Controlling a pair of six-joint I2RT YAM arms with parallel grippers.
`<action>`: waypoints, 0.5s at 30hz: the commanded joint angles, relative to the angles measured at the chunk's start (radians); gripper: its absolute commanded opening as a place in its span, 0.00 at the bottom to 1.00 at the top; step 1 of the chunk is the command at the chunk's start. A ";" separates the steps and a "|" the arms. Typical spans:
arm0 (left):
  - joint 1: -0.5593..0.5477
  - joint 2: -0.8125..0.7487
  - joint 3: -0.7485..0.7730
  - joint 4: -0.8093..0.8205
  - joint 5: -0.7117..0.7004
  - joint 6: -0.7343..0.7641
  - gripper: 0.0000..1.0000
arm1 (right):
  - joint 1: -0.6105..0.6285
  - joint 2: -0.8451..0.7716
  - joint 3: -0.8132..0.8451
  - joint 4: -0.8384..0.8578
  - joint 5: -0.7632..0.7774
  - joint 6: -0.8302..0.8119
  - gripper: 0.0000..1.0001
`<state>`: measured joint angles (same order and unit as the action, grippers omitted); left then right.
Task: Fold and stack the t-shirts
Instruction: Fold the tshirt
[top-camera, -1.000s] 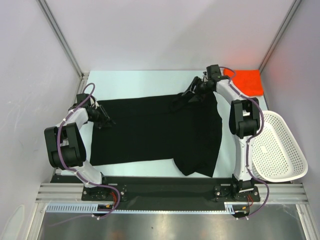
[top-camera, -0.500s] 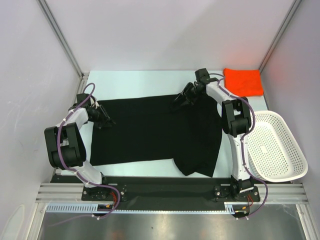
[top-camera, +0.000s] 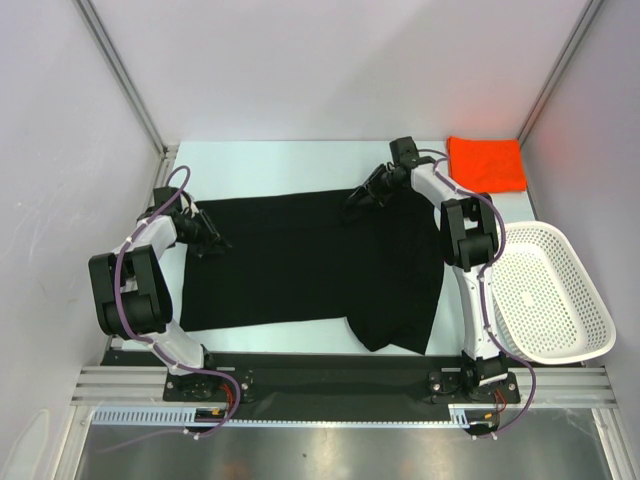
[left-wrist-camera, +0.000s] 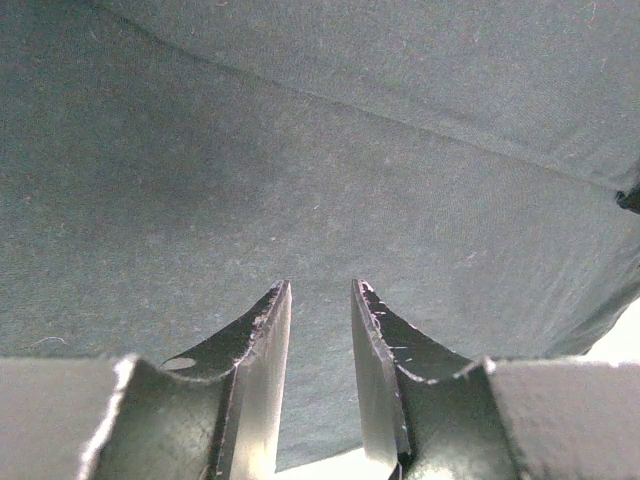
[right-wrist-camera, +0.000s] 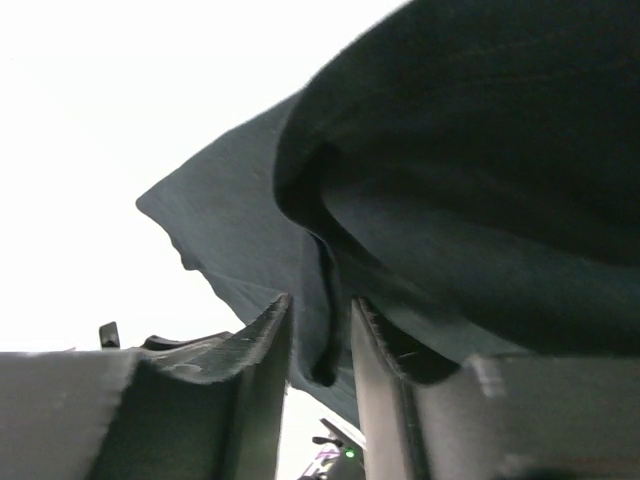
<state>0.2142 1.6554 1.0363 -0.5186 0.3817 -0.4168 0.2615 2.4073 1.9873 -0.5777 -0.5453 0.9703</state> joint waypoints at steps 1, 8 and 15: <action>-0.006 -0.017 0.019 0.022 0.026 0.021 0.36 | 0.007 0.013 0.044 0.039 -0.028 0.036 0.33; -0.004 -0.019 0.016 0.020 0.023 0.021 0.36 | 0.005 -0.040 -0.025 0.049 -0.079 0.044 0.00; -0.003 -0.006 0.037 0.015 0.025 0.016 0.36 | 0.021 -0.283 -0.423 0.102 0.007 0.158 0.00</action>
<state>0.2142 1.6554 1.0363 -0.5186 0.3820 -0.4168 0.2649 2.2482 1.6707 -0.5098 -0.5701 1.0473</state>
